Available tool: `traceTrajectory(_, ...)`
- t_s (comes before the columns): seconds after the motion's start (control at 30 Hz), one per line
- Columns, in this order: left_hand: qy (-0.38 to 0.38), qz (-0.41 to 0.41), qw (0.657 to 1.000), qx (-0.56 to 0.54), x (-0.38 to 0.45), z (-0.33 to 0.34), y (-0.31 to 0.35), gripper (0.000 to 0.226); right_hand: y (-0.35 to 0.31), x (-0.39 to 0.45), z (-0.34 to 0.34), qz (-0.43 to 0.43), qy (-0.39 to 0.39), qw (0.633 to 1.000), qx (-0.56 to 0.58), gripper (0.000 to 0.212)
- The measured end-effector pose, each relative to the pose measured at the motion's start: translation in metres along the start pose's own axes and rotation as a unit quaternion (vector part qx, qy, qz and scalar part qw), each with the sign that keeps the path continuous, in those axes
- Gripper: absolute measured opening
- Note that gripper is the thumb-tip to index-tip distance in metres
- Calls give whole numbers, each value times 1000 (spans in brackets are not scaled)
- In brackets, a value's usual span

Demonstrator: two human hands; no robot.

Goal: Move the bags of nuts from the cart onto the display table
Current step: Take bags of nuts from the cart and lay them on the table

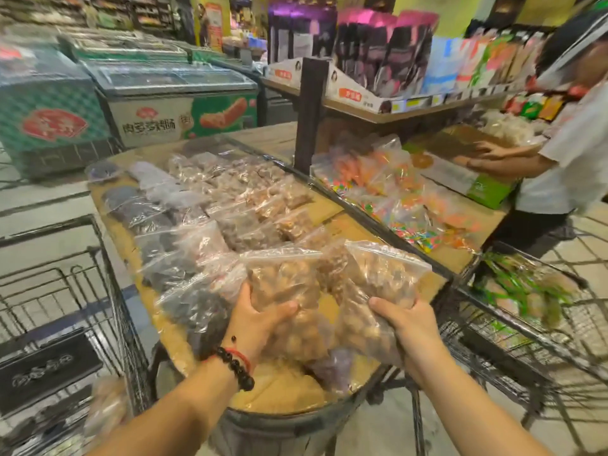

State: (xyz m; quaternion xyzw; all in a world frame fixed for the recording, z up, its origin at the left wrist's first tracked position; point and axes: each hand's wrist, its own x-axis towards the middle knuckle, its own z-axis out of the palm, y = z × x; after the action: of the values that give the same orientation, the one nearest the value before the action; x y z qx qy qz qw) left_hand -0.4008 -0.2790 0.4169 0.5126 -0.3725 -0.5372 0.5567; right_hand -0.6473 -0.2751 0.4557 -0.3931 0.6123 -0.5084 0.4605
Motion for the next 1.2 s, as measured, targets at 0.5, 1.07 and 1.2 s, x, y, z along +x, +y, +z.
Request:
traceTrajectory(0.5, 56, -37, 998, 3, 77, 160, -35, 83, 3, 141, -116, 29, -3, 1000, 5, 29)
traceTrajectory(1.07, 223, -118, 966, -50, 157, 226, -113, 73, 23, 351, -90, 61, -199, 974, -87, 61)
traceTrajectory(1.2, 283, -89, 953, -54, 158, 244, -108, 60, 25, 390, -89, 78, -229, 968, -73, 52)
